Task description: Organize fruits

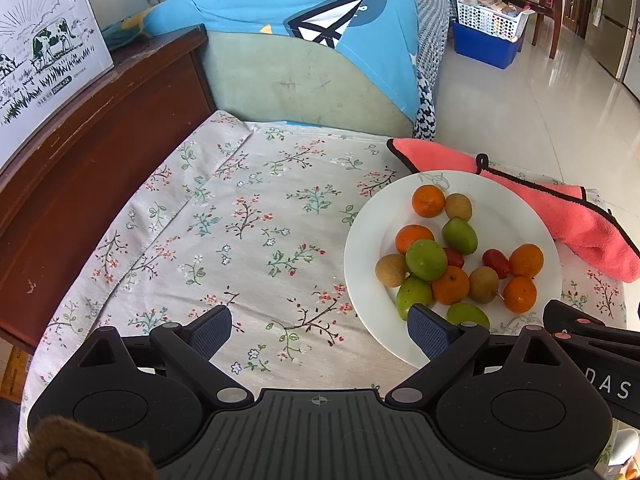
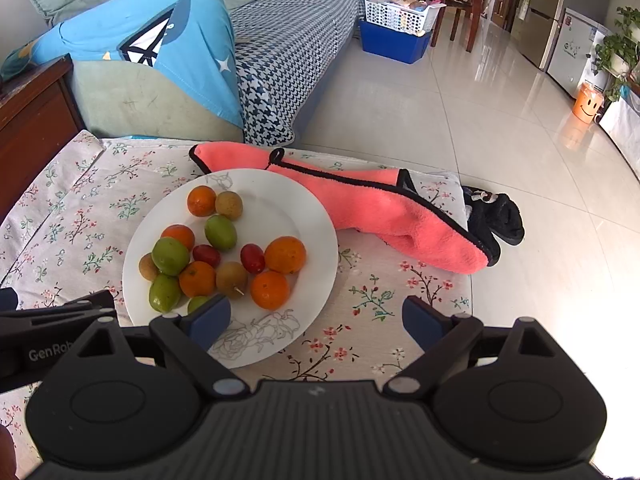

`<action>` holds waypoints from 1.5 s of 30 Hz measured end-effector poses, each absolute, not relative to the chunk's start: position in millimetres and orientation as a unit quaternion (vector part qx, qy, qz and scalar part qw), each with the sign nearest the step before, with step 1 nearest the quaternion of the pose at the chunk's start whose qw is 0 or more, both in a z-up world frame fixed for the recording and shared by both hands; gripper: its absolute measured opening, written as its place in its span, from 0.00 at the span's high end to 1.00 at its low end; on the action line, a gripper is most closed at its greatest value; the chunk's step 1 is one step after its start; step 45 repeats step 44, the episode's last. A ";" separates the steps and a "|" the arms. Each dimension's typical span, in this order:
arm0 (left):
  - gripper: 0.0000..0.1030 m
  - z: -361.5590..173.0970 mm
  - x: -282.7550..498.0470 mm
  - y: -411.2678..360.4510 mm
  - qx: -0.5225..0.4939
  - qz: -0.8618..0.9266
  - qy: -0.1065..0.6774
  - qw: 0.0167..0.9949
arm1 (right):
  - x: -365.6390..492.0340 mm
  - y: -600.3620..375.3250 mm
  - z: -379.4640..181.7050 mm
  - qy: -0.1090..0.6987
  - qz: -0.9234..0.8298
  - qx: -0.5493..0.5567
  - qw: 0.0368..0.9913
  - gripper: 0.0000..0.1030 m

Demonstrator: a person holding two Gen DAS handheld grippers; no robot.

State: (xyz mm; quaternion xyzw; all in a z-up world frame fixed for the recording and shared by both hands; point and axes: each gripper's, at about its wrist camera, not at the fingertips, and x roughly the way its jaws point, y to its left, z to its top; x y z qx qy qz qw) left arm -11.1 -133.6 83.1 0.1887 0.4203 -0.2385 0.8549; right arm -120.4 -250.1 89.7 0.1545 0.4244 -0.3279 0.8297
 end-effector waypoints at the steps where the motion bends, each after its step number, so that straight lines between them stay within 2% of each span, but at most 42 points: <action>1: 0.07 82.9 -11.1 -133.7 0.189 -0.238 0.420 0.855 | -120.1 -250.1 89.5 0.425 -0.327 0.155 0.830 0.10; 25: 0.07 79.9 -16.3 -127.0 0.209 -0.230 0.414 0.856 | -118.1 -242.5 85.7 0.433 -0.314 0.143 0.833 0.10; 45: 0.07 87.2 -29.5 -88.2 0.226 -0.204 0.395 0.867 | -126.3 -208.2 89.6 0.433 -0.277 0.138 0.846 0.10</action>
